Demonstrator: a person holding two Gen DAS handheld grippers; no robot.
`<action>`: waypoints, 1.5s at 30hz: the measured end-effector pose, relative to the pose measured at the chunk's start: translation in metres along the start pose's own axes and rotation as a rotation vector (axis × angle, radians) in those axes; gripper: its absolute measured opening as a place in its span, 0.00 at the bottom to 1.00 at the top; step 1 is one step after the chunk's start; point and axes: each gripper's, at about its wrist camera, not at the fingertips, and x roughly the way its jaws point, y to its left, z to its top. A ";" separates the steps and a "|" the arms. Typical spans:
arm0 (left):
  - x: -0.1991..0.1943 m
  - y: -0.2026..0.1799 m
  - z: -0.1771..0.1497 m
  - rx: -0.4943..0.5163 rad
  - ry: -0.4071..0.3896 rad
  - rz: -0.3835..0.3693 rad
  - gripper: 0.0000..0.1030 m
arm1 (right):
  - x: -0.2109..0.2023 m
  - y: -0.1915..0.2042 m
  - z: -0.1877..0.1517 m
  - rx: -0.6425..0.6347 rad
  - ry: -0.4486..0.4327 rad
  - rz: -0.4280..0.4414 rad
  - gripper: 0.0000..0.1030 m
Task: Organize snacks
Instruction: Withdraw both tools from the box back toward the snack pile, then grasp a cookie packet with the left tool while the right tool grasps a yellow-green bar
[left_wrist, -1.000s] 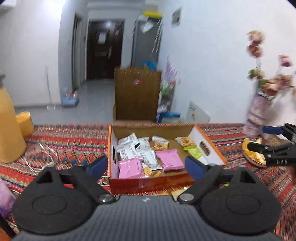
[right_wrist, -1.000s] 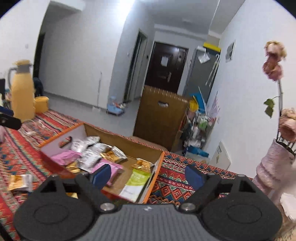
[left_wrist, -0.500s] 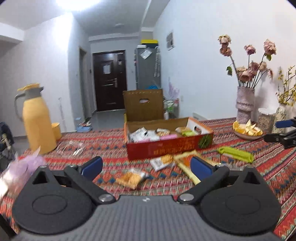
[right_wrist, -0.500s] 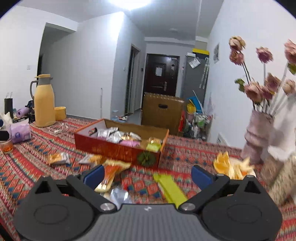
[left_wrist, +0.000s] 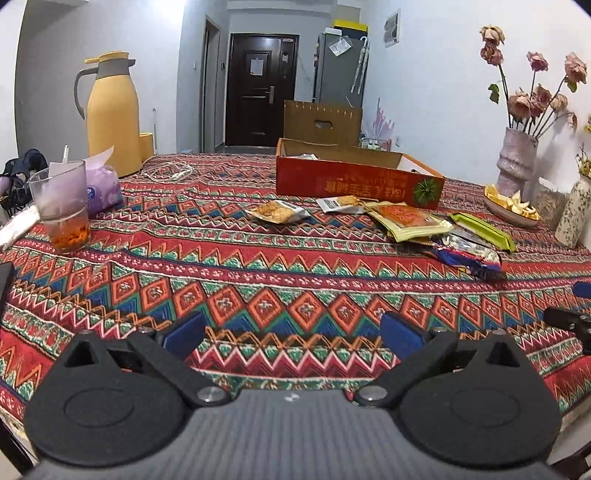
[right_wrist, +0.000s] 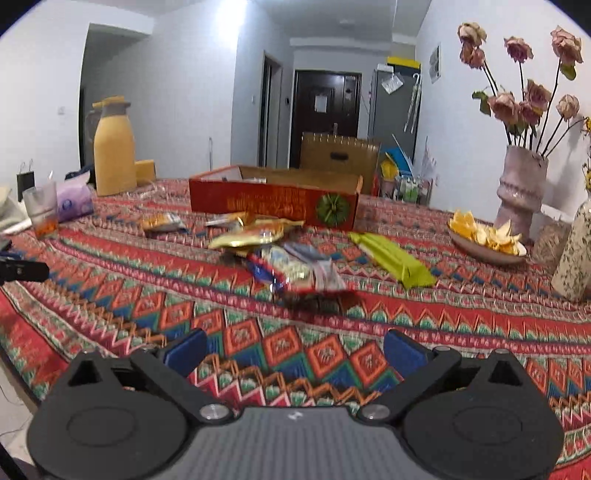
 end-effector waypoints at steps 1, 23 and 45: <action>-0.001 -0.001 -0.001 0.001 -0.001 -0.001 1.00 | 0.000 0.001 -0.002 0.005 0.001 0.003 0.99; 0.096 -0.009 0.071 0.138 0.040 0.010 1.00 | 0.060 -0.049 0.041 0.002 0.010 -0.045 0.97; 0.240 0.028 0.112 0.180 0.127 -0.130 0.47 | 0.220 -0.131 0.086 0.116 0.152 -0.068 0.40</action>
